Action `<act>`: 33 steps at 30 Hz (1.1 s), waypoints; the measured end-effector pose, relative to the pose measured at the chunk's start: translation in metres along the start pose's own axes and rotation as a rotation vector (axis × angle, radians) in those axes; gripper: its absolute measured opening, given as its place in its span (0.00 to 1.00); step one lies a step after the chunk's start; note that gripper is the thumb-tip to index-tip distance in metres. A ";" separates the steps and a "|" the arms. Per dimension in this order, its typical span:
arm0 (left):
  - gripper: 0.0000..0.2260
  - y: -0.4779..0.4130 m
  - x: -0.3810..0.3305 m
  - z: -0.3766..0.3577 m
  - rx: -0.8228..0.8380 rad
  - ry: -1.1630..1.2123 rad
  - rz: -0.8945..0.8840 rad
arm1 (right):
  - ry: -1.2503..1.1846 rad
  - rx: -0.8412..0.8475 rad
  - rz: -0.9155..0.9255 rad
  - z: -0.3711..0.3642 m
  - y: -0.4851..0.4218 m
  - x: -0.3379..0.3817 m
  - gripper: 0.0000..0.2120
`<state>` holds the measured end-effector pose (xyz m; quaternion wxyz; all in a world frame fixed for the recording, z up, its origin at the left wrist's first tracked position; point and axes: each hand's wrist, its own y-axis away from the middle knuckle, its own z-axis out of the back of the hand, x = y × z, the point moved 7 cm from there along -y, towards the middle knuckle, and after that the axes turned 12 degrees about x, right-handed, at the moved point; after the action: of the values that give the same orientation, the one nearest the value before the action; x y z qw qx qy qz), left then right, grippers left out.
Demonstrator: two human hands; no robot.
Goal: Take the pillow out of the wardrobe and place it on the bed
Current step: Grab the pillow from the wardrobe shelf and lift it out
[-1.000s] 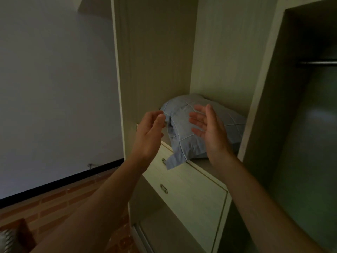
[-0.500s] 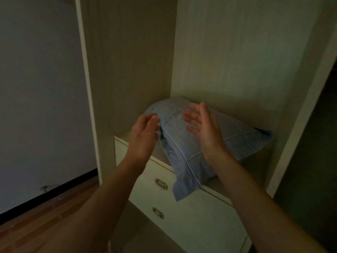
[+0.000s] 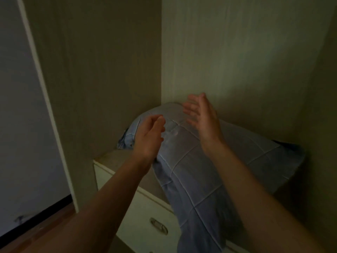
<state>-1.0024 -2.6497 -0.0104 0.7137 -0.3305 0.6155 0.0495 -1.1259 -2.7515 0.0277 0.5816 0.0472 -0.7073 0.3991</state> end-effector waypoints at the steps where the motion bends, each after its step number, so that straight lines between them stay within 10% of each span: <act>1: 0.07 -0.013 0.003 -0.001 0.001 -0.007 -0.001 | 0.018 -0.005 0.009 0.003 -0.012 -0.001 0.24; 16: 0.13 -0.106 0.105 -0.024 -0.069 0.095 0.207 | 0.758 0.034 -0.244 0.057 -0.109 -0.099 0.17; 25: 0.35 -0.109 0.132 -0.025 -0.065 -0.179 0.194 | 1.136 0.208 -0.625 0.092 -0.120 -0.121 0.46; 28: 0.34 -0.090 0.123 -0.027 -0.163 -0.629 0.102 | 1.249 0.201 -0.591 0.093 -0.118 -0.129 0.37; 33: 0.18 -0.082 0.139 -0.038 -0.097 -0.728 0.128 | 1.451 0.219 -0.463 0.090 -0.116 -0.132 0.16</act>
<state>-0.9626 -2.7806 -0.1046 0.8649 -0.2857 0.3377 0.2374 -1.0934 -2.9384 -0.0276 0.9607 -0.0222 -0.0769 0.2658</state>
